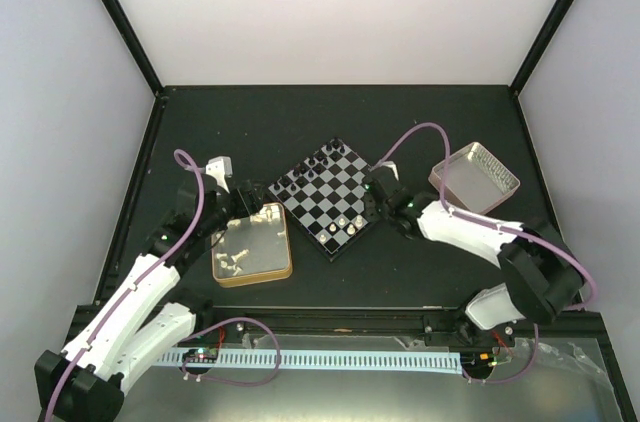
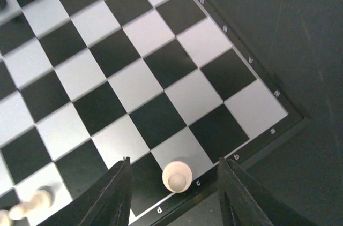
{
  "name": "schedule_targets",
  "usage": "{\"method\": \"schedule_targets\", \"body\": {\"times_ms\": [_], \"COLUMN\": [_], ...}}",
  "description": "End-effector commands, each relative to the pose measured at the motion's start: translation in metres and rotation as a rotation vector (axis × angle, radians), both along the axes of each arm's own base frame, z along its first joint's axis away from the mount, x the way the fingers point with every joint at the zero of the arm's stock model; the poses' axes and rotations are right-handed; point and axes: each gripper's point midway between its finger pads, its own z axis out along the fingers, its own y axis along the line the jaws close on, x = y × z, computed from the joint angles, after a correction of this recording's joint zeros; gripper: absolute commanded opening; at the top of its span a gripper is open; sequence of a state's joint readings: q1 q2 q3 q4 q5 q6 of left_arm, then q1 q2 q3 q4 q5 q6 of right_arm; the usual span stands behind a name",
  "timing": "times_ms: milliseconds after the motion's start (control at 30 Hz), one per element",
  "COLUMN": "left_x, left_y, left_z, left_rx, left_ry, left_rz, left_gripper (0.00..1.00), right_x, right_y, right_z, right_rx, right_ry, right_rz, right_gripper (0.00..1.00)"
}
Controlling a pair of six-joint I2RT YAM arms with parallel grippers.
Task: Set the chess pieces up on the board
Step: Place the chess piece on the chessboard, then adjust the chess piece on the chessboard.
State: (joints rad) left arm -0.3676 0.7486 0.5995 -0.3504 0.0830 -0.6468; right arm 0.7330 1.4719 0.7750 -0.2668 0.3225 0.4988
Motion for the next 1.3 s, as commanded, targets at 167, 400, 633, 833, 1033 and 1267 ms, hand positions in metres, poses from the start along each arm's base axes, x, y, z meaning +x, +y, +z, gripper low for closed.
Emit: {"method": "schedule_targets", "body": {"times_ms": [167, 400, 633, 833, 1033, 1267], "left_x": [0.001, 0.0, 0.0, -0.001, -0.001, -0.001], "left_y": [-0.001, 0.0, -0.001, -0.001, -0.001, -0.001], "left_z": [0.0, -0.003, -0.004, -0.005, -0.005, -0.005], "left_rx": [-0.015, -0.01, -0.013, -0.013, -0.014, -0.015], "left_ry": [0.003, 0.015, 0.02, 0.019, 0.021, 0.022], "left_rz": [-0.005, -0.004, -0.004, -0.005, -0.006, -0.006], "left_gripper": [0.77, 0.77, 0.77, 0.77, 0.77, 0.77], "right_x": [0.001, -0.01, -0.009, -0.003, 0.001, 0.004], "right_y": [0.001, 0.008, 0.006, 0.008, 0.005, 0.002], "right_z": [0.026, 0.005, -0.017, -0.026, -0.033, -0.04], "right_rx": [0.1, 0.086, 0.028, 0.01, -0.019, -0.048], "right_ry": [0.129, 0.244, 0.299, 0.306, 0.306, 0.304], "right_rz": [0.013, 0.06, 0.055, 0.051, 0.032, 0.025], "right_gripper": [0.47, 0.5, 0.49, 0.39, 0.33, 0.28]}}
